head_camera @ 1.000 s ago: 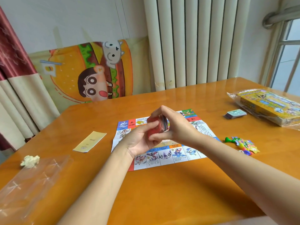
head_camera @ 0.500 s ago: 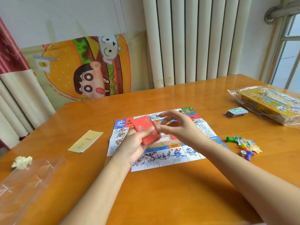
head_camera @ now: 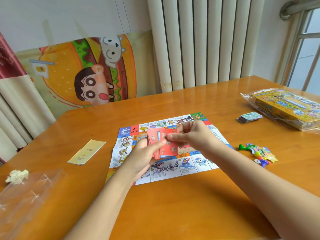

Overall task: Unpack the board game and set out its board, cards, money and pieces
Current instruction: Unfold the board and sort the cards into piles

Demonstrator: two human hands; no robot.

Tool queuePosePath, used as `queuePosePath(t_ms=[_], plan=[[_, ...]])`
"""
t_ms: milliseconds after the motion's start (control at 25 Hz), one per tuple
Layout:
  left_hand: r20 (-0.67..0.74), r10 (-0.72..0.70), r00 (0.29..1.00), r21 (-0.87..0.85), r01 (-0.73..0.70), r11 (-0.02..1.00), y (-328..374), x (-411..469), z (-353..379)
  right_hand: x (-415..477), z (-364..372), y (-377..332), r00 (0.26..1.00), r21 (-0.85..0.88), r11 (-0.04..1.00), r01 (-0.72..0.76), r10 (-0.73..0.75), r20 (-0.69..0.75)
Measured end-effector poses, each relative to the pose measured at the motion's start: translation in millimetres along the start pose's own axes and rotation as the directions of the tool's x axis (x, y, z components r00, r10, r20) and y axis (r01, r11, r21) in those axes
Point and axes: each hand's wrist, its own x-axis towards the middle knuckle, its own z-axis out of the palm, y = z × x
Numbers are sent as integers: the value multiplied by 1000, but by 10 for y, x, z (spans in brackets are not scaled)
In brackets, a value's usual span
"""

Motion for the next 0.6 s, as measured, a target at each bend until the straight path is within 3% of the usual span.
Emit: queuePosePath(t_ms=[120,440,520,600], plan=[[12,-79,997,-152,80,985,18,38,-35,27,-78,-23,1000,-8,1000,6,-5,22],[-178,39,983,-25,-45,999,17,111,-150,108,-190,19,994,9,994,-105,104,41],[-270,45,962,-41,-58,997,38,139,-202,119,-237,73,982,-146,973,-179,185,29],[-324,27,946,-57,-49,997,49,159,-260,127,-293,140,981,-528,832,-174,193,-20]])
